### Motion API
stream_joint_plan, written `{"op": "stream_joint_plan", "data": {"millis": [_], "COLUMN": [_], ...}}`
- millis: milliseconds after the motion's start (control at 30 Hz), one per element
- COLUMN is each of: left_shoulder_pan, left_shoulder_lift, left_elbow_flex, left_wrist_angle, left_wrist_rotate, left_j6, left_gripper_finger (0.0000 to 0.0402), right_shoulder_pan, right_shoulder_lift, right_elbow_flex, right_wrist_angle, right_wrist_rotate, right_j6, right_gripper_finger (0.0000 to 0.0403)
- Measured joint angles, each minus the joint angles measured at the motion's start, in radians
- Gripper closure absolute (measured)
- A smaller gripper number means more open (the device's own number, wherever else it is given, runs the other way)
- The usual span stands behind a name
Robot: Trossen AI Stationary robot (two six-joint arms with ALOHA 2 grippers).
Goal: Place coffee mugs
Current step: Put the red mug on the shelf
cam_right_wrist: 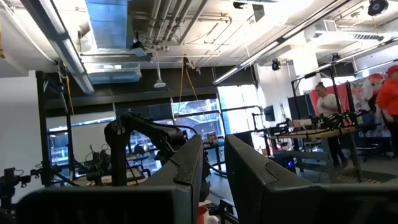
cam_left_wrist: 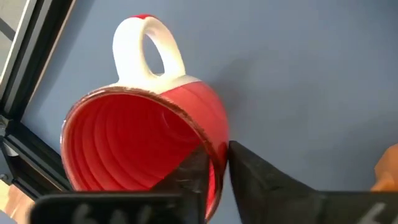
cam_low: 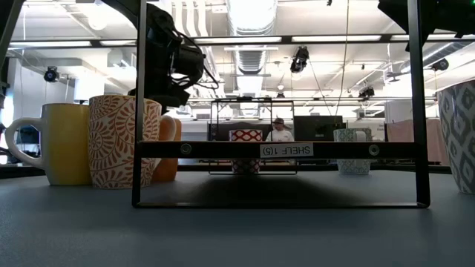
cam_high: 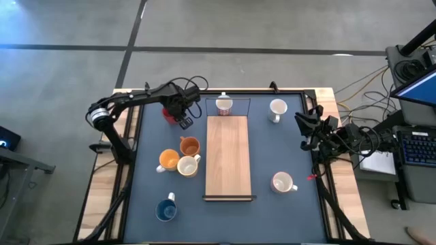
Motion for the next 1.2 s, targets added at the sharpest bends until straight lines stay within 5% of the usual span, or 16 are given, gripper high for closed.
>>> {"op": "stream_joint_plan", "data": {"millis": [300,500,833,1200], "left_shoulder_pan": [-0.012,-0.050,-0.227,-0.479], "left_shoulder_lift": [-0.003,-0.055,-0.143,-0.138], "left_elbow_flex": [-0.001,0.008,0.200,0.396], "left_wrist_angle": [-0.006,-0.093,-0.237,-0.153], "left_wrist_rotate": [-0.002,-0.103,-0.097,0.137], "left_j6": [0.018,0.018,0.158,0.172], "left_gripper_finger": [0.0397,0.0399,0.0400,0.0401], "right_shoulder_pan": [0.000,0.000,0.000,0.000], "right_shoulder_lift": [0.000,0.000,0.000,0.000], "right_elbow_flex": [0.000,0.000,0.000,0.000], "right_wrist_angle": [0.000,0.000,0.000,0.001], "right_wrist_rotate": [0.000,0.000,0.000,0.000], "right_j6": [0.000,0.000,0.000,0.003], "right_gripper_finger": [0.0344,0.0344,0.0344,0.0344]}}
